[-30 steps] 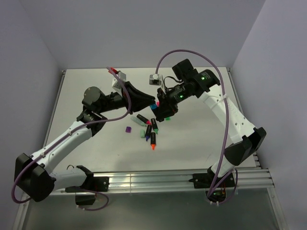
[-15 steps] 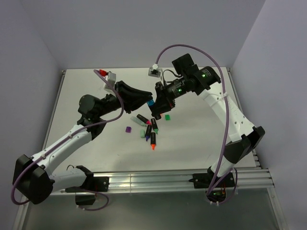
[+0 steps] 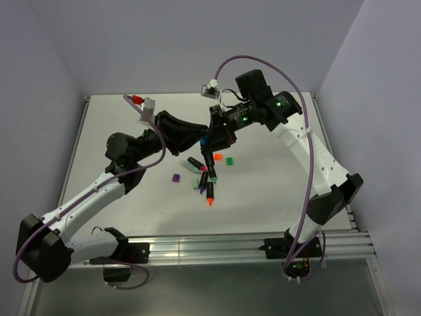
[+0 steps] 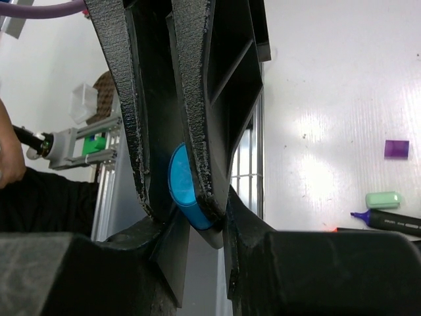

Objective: Insert the pens into the pen caps
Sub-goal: Press the pen cap onto the pen.

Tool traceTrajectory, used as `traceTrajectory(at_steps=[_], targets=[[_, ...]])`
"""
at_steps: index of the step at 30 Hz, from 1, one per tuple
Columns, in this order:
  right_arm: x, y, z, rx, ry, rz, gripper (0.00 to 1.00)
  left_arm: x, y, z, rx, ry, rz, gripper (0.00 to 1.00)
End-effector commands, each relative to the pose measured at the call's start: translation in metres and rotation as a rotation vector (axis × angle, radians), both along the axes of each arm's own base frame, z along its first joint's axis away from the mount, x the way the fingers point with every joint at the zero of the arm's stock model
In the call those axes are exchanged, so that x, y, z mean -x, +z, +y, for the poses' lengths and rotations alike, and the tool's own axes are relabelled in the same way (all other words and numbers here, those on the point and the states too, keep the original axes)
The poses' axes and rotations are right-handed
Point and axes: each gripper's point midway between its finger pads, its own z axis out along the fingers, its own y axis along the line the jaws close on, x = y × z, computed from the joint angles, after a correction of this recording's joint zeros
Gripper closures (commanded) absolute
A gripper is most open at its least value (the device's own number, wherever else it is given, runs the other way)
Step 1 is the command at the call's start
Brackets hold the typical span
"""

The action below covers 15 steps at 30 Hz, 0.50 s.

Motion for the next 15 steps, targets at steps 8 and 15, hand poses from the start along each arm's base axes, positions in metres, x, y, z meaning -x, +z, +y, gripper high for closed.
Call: traceTrajectory(at_steps=[8,15], targets=[[-0.065,0.096,0.010,-0.322,-0.111,-0.595,1.00,0.119,-0.128,0.010,-0.454,-0.700,0.411,1.00],[-0.070,0.075,0.008,-0.280,-0.143,-0.527,0.72,0.090,-0.108,0.012,-0.392,-0.601,0.389,1.00]])
